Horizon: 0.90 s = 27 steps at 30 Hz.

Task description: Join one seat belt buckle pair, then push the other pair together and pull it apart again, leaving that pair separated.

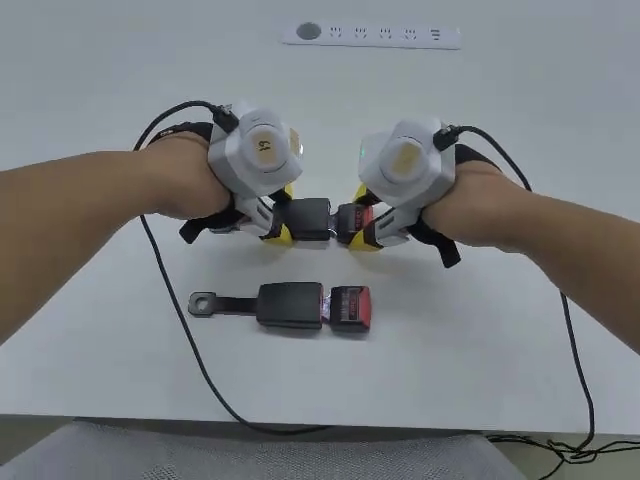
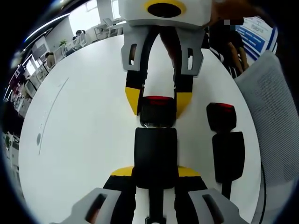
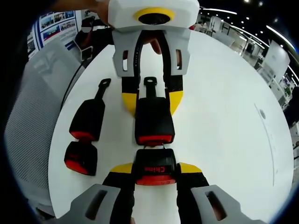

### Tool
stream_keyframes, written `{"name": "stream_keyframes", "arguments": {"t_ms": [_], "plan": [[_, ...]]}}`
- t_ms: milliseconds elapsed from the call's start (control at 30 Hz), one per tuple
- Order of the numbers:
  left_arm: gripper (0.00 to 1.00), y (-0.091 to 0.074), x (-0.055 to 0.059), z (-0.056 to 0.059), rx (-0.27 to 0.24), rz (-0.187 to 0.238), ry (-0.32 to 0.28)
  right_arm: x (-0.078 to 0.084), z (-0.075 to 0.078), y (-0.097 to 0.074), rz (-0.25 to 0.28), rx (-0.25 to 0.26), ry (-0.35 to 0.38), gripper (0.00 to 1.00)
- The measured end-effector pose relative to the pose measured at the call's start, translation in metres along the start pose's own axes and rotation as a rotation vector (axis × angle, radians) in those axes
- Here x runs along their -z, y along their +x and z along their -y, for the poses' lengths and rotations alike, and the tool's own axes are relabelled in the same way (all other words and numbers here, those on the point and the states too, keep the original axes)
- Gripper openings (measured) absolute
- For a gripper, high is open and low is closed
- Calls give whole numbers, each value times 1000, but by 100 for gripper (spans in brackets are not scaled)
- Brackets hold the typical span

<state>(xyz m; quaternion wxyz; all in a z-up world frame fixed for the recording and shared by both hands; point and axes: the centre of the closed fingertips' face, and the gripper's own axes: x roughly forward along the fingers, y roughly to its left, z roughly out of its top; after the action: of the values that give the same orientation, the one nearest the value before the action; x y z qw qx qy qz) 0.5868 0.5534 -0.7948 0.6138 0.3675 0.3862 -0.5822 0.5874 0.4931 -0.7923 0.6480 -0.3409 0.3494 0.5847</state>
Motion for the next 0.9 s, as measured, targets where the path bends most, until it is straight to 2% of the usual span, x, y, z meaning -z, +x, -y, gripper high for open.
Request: {"name": "stream_keyframes", "arguments": {"t_ms": [133, 200, 367, 467, 533, 733, 900], "plan": [[31, 0, 0, -1, 1, -6, -1, 3, 2, 5, -2, -2, 1, 30], [31, 0, 0, -1, 0, -6, -2, 2, -3, 2, -3, -2, 0, 30], [31, 0, 1, -1, -3, -10, -8, 1, -2, -2, -8, -2, -3, 30], [31, 0, 2, -2, -1, -9, -12, 8, -2, -9, -24, 0, -7, 30], [31, 0, 2, -2, 2, -2, -13, 14, 2, -6, -31, -1, -2, 30], [31, 0, 1, -1, 3, 0, -14, 16, -1, -7, -29, -3, -6, 31], [31, 0, 1, -2, 3, -4, -13, 20, 2, -8, -29, -4, -19, 31]]}}
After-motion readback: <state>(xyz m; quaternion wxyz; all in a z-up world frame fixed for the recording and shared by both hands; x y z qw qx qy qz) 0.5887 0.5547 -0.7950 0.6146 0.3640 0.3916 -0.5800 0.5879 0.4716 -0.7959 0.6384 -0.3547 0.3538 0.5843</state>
